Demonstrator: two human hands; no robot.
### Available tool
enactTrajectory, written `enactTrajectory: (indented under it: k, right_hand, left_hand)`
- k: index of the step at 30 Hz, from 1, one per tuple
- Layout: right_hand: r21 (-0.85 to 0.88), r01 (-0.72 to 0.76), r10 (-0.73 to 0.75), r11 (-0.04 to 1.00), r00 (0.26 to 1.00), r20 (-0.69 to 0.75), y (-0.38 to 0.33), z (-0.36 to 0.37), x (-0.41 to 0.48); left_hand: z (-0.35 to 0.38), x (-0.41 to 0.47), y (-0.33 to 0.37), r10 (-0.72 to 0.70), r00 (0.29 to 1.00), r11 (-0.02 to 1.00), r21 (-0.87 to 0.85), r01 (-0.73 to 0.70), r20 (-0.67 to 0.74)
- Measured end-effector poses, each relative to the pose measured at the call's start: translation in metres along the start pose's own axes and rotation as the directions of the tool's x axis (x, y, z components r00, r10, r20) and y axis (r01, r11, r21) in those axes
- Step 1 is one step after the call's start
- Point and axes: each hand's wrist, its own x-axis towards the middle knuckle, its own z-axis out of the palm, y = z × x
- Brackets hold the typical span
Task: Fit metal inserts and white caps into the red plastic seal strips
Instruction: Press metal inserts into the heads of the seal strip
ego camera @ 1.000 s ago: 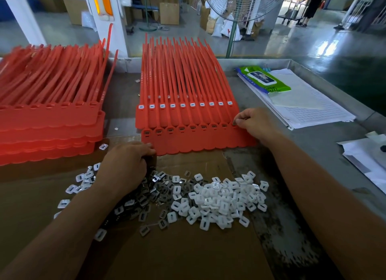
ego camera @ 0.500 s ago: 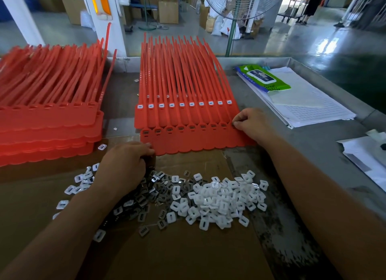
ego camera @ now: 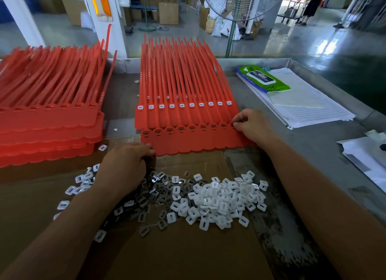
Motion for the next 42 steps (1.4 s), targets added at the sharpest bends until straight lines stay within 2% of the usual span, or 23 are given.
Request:
enactTrajectory:
  k: [8,12,17,22,33,42]
  right_hand:
    - [-0.044,0.125,-0.125,0.991,0.992,-0.012,-0.026,-0.01,-0.021]
    - [0.017,0.246,-0.245,0.969,0.956,0.161,-0.048,-0.01,-0.041]
    - [0.034,0.38,-0.357,0.924,0.83,0.428,-0.071,-0.001,-0.066]
    - [0.006,0.461,-0.389,0.887,0.74,0.548,-0.081,0.011,-0.08]
    - [-0.104,0.49,-0.349,0.866,0.739,0.576,-0.089,0.021,-0.085]
    - [-0.071,0.461,-0.336,0.885,0.736,0.588,-0.082,0.021,-0.087]
  left_hand:
    - [0.001,0.0,-0.001,-0.001,1.0,1.0,0.011,0.001,-0.009]
    - [0.0,0.001,0.0,-0.006,1.0,1.0,0.003,0.006,-0.005]
    - [0.0,0.001,0.001,-0.011,1.0,1.0,0.007,0.011,0.002]
    - [0.0,0.002,0.001,-0.002,1.0,1.0,0.019,0.002,0.004]
    - [0.0,0.002,-0.001,0.009,1.0,1.0,0.012,-0.009,-0.009]
    - [0.002,0.002,-0.001,0.018,1.0,1.0,0.023,-0.018,-0.023]
